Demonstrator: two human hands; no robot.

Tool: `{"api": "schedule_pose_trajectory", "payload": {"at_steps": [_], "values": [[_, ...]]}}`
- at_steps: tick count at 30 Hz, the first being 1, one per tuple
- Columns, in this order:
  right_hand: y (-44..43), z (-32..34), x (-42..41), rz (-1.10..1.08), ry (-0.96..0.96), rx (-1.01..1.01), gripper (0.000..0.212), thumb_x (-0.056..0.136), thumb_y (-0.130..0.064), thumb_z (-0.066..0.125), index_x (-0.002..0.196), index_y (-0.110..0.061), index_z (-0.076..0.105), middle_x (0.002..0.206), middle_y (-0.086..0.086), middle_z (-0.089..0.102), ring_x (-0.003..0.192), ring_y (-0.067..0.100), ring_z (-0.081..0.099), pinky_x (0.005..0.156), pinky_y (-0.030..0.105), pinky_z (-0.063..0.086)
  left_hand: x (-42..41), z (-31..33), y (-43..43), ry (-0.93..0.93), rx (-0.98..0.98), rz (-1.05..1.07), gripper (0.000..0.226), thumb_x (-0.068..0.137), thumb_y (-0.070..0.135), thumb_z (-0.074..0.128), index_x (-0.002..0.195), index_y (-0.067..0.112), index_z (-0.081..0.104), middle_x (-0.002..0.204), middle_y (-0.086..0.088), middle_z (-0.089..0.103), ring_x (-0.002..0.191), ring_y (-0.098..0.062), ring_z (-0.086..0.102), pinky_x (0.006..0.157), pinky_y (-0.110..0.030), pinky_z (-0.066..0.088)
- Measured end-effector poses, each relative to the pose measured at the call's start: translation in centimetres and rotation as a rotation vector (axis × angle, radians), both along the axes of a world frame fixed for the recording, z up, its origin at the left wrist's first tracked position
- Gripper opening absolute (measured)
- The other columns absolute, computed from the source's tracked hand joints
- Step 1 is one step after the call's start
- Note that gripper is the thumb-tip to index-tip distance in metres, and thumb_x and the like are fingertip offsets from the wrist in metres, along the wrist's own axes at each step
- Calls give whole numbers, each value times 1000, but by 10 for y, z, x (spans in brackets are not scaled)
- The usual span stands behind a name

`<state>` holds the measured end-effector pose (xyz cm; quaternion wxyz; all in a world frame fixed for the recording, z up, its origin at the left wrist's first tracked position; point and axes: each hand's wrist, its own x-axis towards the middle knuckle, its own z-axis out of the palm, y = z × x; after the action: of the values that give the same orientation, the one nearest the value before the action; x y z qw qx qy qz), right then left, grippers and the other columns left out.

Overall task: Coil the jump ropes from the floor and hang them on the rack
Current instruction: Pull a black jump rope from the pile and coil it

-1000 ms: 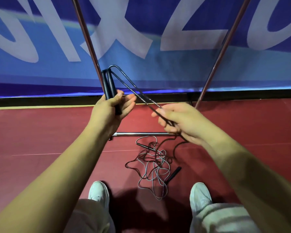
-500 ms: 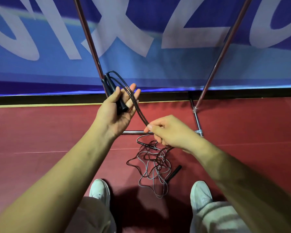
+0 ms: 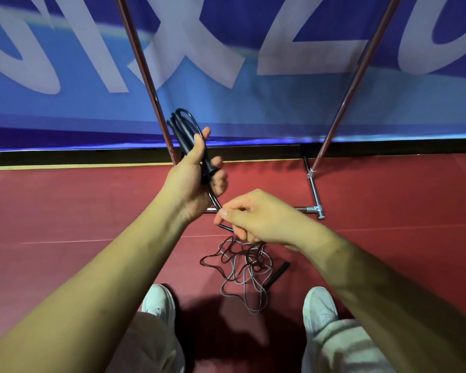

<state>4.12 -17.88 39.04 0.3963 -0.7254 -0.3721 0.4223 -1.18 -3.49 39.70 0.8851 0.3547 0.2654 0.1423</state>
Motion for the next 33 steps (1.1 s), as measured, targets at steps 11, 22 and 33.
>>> {"api": "schedule_pose_trajectory", "payload": {"at_steps": [11, 22, 33], "values": [[-2, 7, -7, 69, 104, -21, 9, 94, -13, 58, 90, -7, 63, 65, 4, 62, 70, 25, 65, 69, 38, 47, -5, -10, 49, 167, 269, 256, 23, 103, 28, 50, 83, 16, 50, 48, 8, 28, 37, -5, 23, 40, -18, 21], [-17, 33, 14, 59, 14, 42, 9, 91, -10, 65, 96, -4, 69, 55, -3, 49, 48, 13, 38, 45, 23, 32, -13, -23, 63, 619, 580, 123, 20, 95, 7, 56, 79, 15, 47, 57, -4, 40, 36, -14, 40, 48, -23, 38], [-28, 44, 68, -301, -134, 123, 11, 89, -11, 66, 82, -4, 72, 42, -11, 40, 40, 7, 29, 45, 23, 24, -17, -18, 23, 494, 496, -720, 16, 99, 13, 54, 85, 7, 54, 49, -5, 37, 35, -12, 30, 38, -17, 22]]}}
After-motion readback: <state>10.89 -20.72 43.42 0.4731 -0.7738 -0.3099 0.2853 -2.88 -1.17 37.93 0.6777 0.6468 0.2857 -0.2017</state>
